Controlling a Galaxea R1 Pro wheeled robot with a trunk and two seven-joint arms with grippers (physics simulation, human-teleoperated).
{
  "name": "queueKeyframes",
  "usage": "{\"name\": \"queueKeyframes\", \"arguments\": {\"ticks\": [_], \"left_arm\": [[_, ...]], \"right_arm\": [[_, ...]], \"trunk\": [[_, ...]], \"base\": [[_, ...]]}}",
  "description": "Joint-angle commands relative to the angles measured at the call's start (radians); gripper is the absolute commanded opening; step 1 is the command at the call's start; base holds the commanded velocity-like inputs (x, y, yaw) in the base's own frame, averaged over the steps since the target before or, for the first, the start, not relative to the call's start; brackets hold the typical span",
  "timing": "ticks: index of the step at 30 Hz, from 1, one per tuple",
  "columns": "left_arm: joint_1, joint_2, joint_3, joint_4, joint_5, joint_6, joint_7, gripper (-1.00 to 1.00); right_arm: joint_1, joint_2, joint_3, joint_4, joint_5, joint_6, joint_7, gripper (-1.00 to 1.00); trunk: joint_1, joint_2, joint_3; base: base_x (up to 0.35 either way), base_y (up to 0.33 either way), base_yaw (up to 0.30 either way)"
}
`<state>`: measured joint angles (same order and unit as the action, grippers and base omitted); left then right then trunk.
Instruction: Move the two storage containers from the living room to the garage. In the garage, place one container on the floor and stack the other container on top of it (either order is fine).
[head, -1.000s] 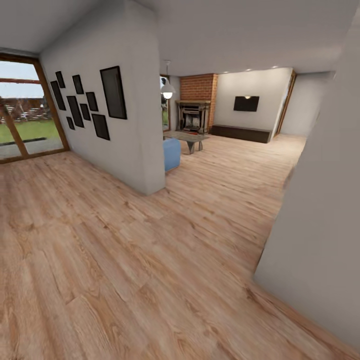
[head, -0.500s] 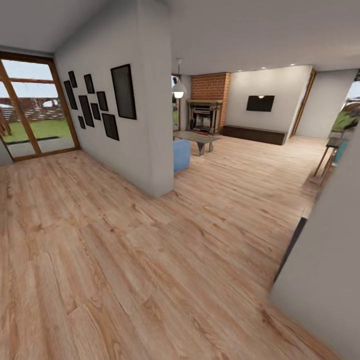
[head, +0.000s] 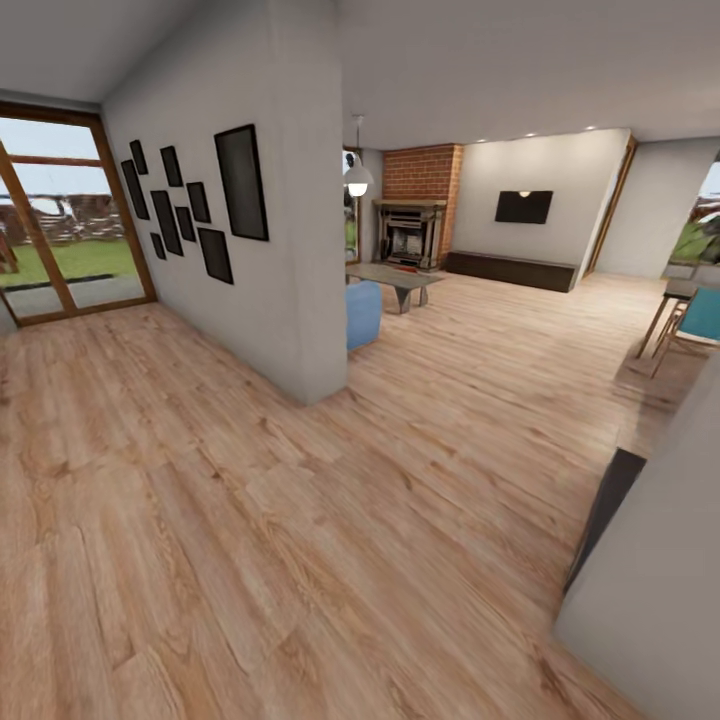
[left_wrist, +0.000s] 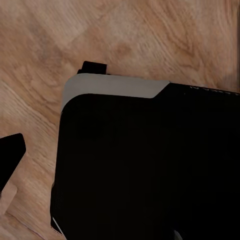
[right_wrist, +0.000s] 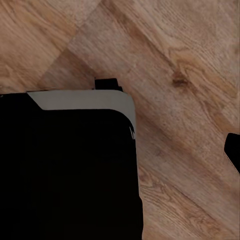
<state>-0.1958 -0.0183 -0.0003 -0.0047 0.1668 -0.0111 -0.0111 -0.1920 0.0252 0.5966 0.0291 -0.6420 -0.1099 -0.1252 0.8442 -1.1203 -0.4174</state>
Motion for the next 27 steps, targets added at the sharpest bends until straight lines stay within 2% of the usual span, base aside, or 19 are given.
{"name": "queueKeyframes", "arguments": {"ticks": [1, 27], "left_arm": [[-0.001, 0.000, -0.001, 0.001, 0.008, -0.001, -0.001, 1.00], [-0.001, 0.000, -0.001, 0.001, 0.008, -0.001, -0.001, 1.00]], "right_arm": [[-0.001, 0.001, 0.008, 0.003, -0.008, -0.006, -0.001, 1.00], [-0.001, 0.005, 0.008, 0.002, -0.016, -0.018, -0.002, 1.00]], "trunk": [[0.001, -0.001, -0.001], [0.001, -0.001, -0.001]], "base": [[0.323, 0.000, 0.000], [0.323, 0.000, 0.000]]}}
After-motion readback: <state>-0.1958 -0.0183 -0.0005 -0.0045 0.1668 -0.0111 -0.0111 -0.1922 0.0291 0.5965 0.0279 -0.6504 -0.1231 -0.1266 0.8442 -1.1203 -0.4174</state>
